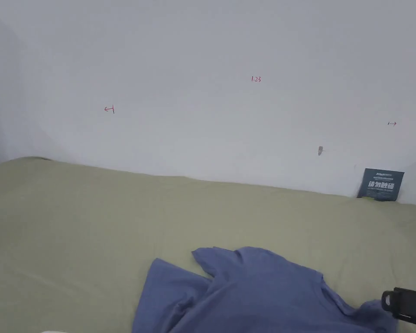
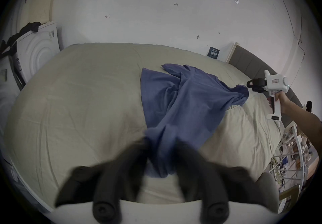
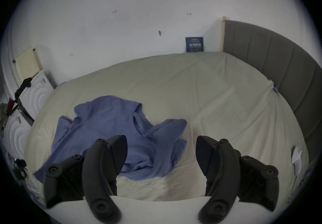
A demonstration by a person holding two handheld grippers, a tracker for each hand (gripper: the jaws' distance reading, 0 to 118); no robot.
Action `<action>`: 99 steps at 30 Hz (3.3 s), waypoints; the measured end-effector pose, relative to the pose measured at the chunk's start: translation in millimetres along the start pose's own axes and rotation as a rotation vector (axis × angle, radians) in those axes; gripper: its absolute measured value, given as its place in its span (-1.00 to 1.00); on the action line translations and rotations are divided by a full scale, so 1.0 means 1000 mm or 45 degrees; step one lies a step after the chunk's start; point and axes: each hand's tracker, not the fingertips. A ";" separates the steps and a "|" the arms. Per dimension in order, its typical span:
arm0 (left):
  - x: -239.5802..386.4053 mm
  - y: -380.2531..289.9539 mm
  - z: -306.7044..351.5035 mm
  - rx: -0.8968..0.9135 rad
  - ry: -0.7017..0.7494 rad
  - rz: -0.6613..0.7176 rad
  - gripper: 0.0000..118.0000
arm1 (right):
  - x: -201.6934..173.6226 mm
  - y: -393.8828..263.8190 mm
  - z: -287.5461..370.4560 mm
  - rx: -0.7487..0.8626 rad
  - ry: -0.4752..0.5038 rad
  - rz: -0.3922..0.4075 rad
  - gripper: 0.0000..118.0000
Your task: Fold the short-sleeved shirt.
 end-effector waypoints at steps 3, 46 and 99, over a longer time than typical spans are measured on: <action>0.001 0.004 0.024 0.214 0.017 0.034 1.00 | -0.018 0.006 0.027 0.030 0.033 0.047 0.45; -0.017 -0.053 -0.063 -0.294 0.309 0.339 1.00 | -0.147 -0.084 0.113 -0.043 0.527 0.459 -1.00; 0.000 -0.028 -0.093 -0.101 0.201 0.146 -1.00 | -0.242 0.116 -0.357 -0.473 0.435 0.847 0.60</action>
